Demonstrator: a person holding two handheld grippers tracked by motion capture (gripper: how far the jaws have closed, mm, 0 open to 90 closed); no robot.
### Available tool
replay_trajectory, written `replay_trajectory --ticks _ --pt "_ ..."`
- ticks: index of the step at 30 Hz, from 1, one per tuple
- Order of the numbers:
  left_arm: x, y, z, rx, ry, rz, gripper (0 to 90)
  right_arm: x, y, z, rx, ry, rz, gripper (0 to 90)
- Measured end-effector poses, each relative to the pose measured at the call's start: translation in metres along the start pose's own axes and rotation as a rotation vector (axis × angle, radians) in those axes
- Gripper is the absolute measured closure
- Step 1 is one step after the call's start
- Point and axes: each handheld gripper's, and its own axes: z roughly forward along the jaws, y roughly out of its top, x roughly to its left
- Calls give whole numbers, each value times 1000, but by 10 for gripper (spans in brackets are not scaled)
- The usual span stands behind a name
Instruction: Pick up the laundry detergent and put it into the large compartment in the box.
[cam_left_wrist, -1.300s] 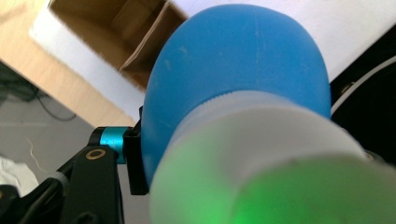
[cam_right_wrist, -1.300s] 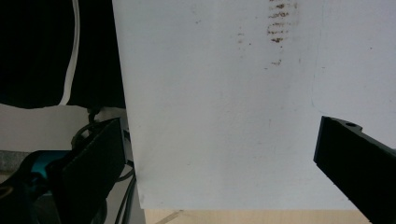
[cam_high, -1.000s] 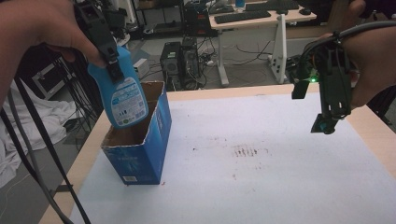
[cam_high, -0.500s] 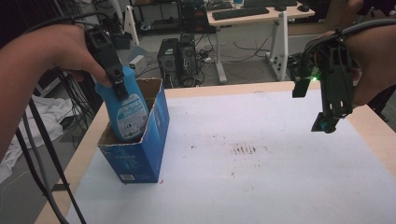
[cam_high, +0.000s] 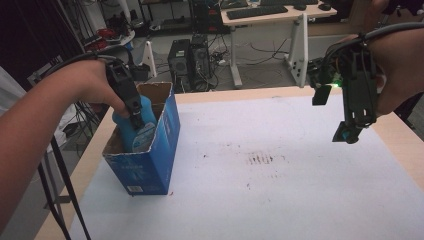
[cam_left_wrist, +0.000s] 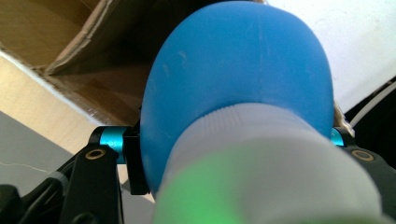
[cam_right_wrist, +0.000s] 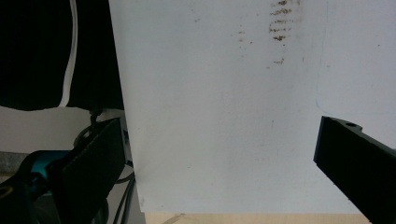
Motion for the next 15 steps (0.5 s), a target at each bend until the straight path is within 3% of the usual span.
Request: replay_trajectory --ticks 3,10,13,15 --pt "1 -1 7 -3 2 -4 383 0 0 1 -2 1 -1 15" --pt "0 0 22 -15 20 31 383 -1 2 4 -4 7 -4 15" --pt "-1 0 31 -6 40 129 383 -1 3 4 0 8 -5 15" --pt "-2 -1 34 -8 41 147 382 0 3 4 -1 8 -5 15"
